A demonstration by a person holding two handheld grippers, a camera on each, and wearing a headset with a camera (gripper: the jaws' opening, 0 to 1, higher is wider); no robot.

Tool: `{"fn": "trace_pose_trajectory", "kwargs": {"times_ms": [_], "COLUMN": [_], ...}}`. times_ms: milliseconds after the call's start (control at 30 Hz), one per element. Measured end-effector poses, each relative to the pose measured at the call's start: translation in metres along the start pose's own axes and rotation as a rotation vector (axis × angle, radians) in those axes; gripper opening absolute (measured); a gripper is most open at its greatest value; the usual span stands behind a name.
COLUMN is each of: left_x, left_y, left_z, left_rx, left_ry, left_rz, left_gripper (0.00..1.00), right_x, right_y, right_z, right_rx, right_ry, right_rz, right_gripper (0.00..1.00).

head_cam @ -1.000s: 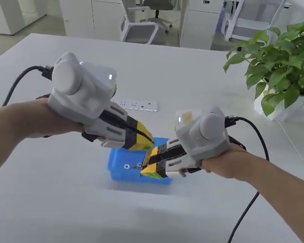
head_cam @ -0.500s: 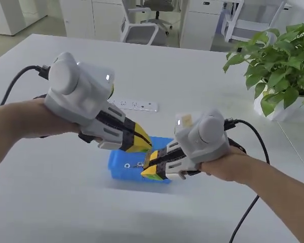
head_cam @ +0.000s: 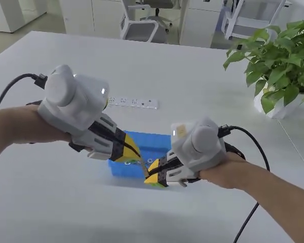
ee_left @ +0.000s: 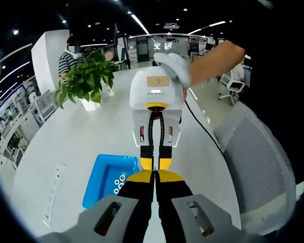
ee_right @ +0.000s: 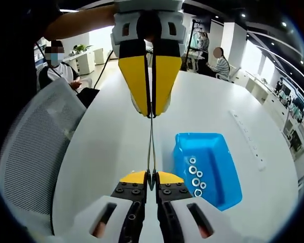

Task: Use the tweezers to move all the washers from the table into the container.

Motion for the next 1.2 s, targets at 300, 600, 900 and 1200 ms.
{"fn": "trace_pose_trajectory", "kwargs": {"times_ms": [300, 600, 900, 1200], "left_x": [0.020, 0.042, 0.068, 0.088], "left_y": [0.011, 0.028, 0.054, 0.078], "left_z": [0.009, 0.015, 0.016, 0.015], "left_rx": [0.016, 0.022, 0.031, 0.045], "left_ry": [0.019, 0.019, -0.014, -0.021], "left_rz": [-0.109, -0.205, -0.260, -0.335], "left_gripper": [0.05, 0.05, 0.05, 0.05], "right_x": [0.006, 0.013, 0.025, 0.034], "right_y": [0.009, 0.019, 0.031, 0.046], "right_z": [-0.007, -0.010, -0.017, -0.021], "right_rx": [-0.016, -0.015, -0.027, -0.049], "right_ry": [-0.059, -0.098, -0.077, -0.053], "right_rz": [-0.101, -0.162, -0.184, -0.196], "right_gripper": [0.07, 0.07, 0.07, 0.07]}}
Point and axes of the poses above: the centre of the closed fingertips' face, and the gripper's own axes: y roughly forward along the fingers, z roughly to its right, x roughly out of its underside, the point moved 7 cm from there along -y, roughly backward along the fingers, and after that the axes turned 12 degrees about -z, right-handed, at the moved point
